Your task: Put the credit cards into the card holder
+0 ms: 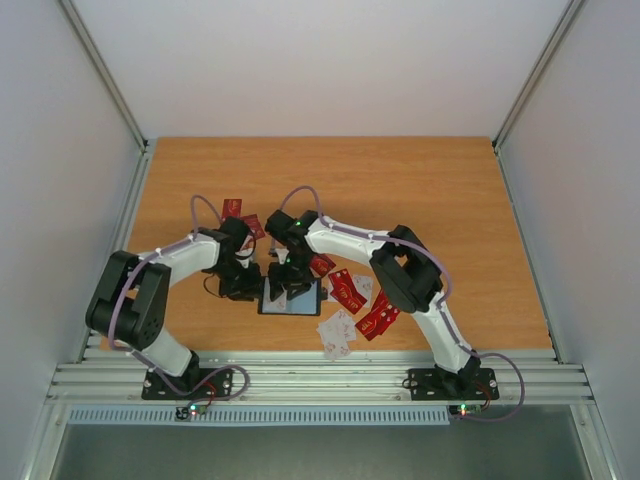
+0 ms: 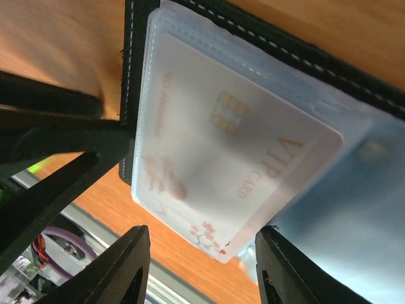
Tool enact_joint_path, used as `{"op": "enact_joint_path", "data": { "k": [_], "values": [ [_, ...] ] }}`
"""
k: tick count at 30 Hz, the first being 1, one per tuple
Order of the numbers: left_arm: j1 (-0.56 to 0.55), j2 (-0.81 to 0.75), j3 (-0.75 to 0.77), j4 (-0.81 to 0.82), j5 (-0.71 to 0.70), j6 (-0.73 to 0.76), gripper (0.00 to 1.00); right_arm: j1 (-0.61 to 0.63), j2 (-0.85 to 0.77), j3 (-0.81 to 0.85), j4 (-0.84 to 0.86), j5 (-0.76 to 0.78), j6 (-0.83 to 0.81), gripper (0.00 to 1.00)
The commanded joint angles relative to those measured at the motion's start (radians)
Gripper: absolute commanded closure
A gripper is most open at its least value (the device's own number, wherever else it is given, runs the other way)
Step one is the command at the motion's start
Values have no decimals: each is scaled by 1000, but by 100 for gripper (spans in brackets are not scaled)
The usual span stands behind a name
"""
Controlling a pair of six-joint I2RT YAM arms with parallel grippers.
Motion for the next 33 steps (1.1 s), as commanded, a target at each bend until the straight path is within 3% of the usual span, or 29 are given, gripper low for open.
{"op": "enact_joint_path", "data": {
  "k": [1, 9, 17, 24, 33],
  "values": [
    [16, -68, 18, -91, -188, 20, 75, 13, 79, 92, -14, -39, -15, 53],
    [72, -156, 40, -162, -267, 27, 70, 12, 115, 218, -91, -37, -47, 53],
    [67, -352, 52, -185, -171, 73, 66, -17, -76, 149, -136, 22, -111, 48],
    [-64, -428, 76, -176, -68, 126, 68, -94, -402, -181, -59, 26, -22, 47],
    [-342, -352, 37, 41, 57, 68, 69, -196, -758, -673, 42, -20, 126, 47]
  ]
}}
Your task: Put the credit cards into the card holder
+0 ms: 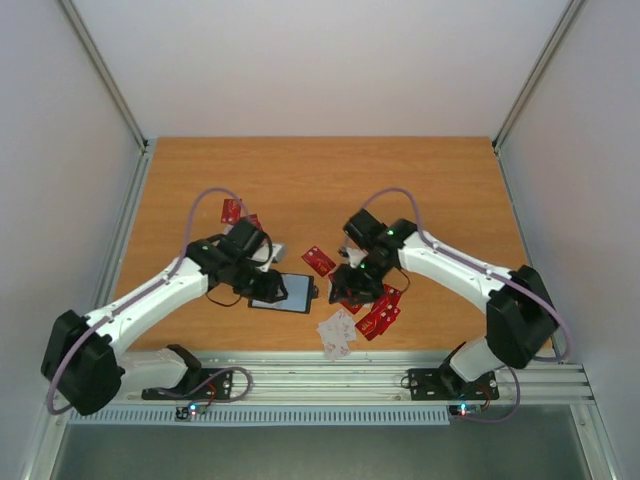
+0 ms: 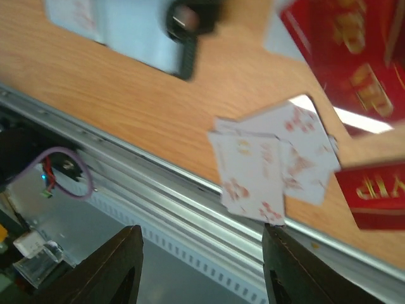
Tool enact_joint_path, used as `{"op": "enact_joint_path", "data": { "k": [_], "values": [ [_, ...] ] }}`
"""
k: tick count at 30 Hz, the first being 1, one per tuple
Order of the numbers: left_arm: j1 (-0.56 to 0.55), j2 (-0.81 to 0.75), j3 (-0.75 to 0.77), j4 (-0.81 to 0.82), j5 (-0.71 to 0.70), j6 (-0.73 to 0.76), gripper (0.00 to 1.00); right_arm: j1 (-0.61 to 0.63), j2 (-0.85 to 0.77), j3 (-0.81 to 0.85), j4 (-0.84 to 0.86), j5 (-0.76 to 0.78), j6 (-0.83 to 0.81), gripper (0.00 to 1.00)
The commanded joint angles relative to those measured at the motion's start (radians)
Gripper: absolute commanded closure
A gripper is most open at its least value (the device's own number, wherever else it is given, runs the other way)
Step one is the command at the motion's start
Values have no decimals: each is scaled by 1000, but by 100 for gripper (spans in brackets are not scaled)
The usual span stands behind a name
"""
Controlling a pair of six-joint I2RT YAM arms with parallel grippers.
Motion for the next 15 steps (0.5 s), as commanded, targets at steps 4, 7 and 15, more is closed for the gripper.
{"op": "enact_joint_path", "data": {
  "k": [4, 7, 15],
  "values": [
    [-180, 121, -9, 200, 114, -42, 70, -42, -211, -288, 87, -46, 146, 49],
    [-242, 186, 4, 232, 126, -49, 72, -46, -263, -384, 162, -93, 191, 49],
    [-347, 365, 77, 253, 125, -48, 73, -47, -294, -528, 297, -171, 255, 51]
  ]
}}
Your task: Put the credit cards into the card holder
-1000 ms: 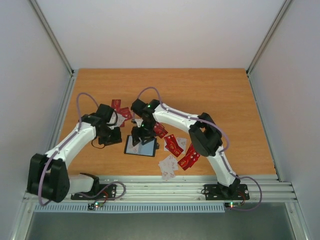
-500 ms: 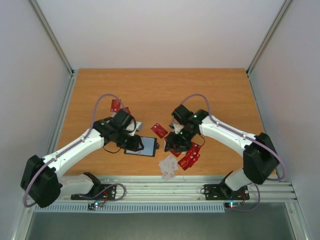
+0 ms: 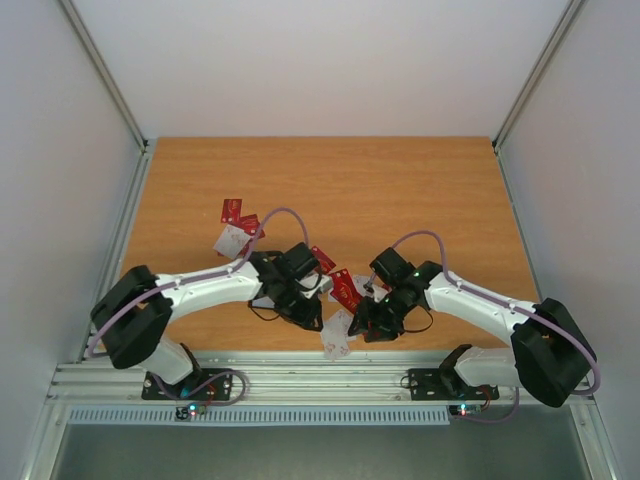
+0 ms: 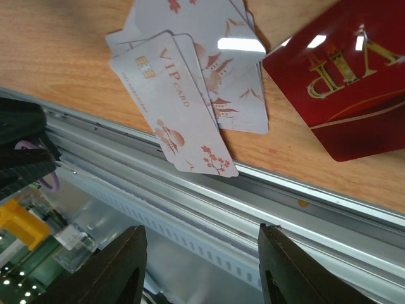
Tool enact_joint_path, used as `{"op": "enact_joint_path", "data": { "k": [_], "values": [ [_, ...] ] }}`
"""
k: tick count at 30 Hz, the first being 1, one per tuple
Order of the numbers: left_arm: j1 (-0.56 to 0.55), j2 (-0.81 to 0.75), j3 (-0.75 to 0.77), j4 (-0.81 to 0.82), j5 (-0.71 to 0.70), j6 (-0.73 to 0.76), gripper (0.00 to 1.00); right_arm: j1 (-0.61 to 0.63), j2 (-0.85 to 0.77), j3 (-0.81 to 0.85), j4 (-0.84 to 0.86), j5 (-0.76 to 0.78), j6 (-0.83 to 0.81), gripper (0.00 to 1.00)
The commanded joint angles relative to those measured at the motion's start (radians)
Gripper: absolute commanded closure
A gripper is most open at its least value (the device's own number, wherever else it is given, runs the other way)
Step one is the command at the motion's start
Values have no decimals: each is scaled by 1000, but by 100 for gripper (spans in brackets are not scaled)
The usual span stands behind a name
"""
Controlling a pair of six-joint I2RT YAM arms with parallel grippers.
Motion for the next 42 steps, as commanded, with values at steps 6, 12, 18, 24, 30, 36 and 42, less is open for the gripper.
{"op": "enact_joint_path", "data": {
  "k": [6, 12, 18, 24, 30, 36, 42],
  "values": [
    [-69, 137, 72, 64, 0, -7, 75, -1, 12, -103, 188, -66, 79, 53],
    [-79, 188, 70, 80, -3, -10, 76, 42, 91, -155, 322, -59, 104, 56],
    [-80, 223, 68, 104, 9, -15, 76, 78, 129, -166, 362, -40, 106, 58],
    [-81, 249, 63, 133, 16, -31, 76, 103, 135, -165, 371, -39, 108, 58],
    [-82, 285, 67, 145, 11, -47, 77, 110, 99, -137, 264, -7, 86, 58],
    [-82, 304, 74, 150, -1, -69, 77, 110, 101, -130, 237, 8, 70, 58],
    [-82, 310, 76, 143, -12, -85, 77, 111, 142, -129, 305, -25, 83, 59]
  ]
}}
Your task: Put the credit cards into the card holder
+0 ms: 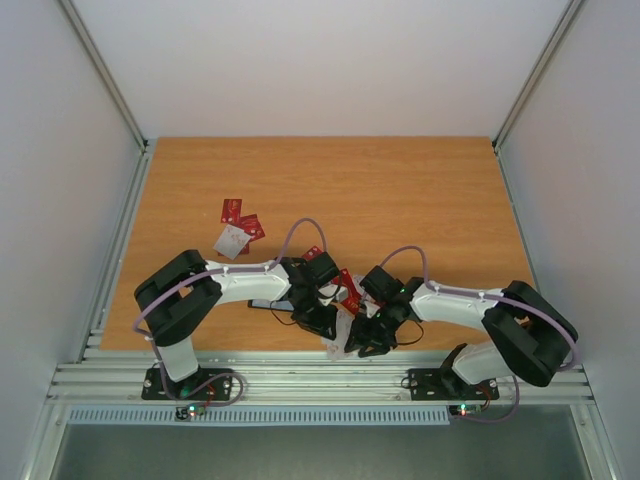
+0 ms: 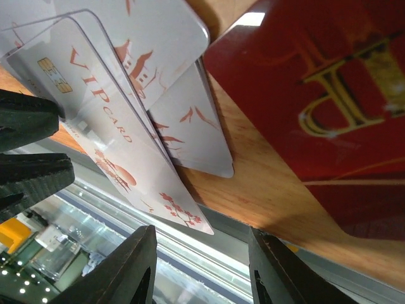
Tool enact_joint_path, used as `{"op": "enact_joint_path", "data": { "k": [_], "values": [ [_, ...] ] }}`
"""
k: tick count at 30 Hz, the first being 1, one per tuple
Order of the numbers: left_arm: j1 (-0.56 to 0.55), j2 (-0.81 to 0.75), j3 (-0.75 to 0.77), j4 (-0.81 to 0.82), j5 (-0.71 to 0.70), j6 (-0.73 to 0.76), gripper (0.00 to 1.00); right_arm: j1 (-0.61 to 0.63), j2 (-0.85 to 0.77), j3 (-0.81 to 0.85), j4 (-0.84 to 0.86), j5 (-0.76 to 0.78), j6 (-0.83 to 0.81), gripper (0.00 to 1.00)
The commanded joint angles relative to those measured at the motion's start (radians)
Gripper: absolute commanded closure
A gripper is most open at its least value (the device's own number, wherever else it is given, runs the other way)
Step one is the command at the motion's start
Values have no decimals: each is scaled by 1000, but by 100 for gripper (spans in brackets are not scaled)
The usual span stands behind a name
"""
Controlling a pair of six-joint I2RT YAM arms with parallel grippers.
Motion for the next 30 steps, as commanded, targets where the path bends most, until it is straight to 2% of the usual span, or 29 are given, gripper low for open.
{"op": "enact_joint_path", "data": {
  "k": [1, 14, 30],
  "values": [
    [-10, 48, 2, 32, -51, -19, 77, 8, 24, 21, 42, -13, -3, 59],
    [-10, 60, 1, 45, -47, -40, 77, 9, 64, 32, 110, -75, -4, 62],
    [-10, 66, 0, 57, -51, -53, 78, 10, 6, 81, 41, -95, -28, 69]
  ]
}}
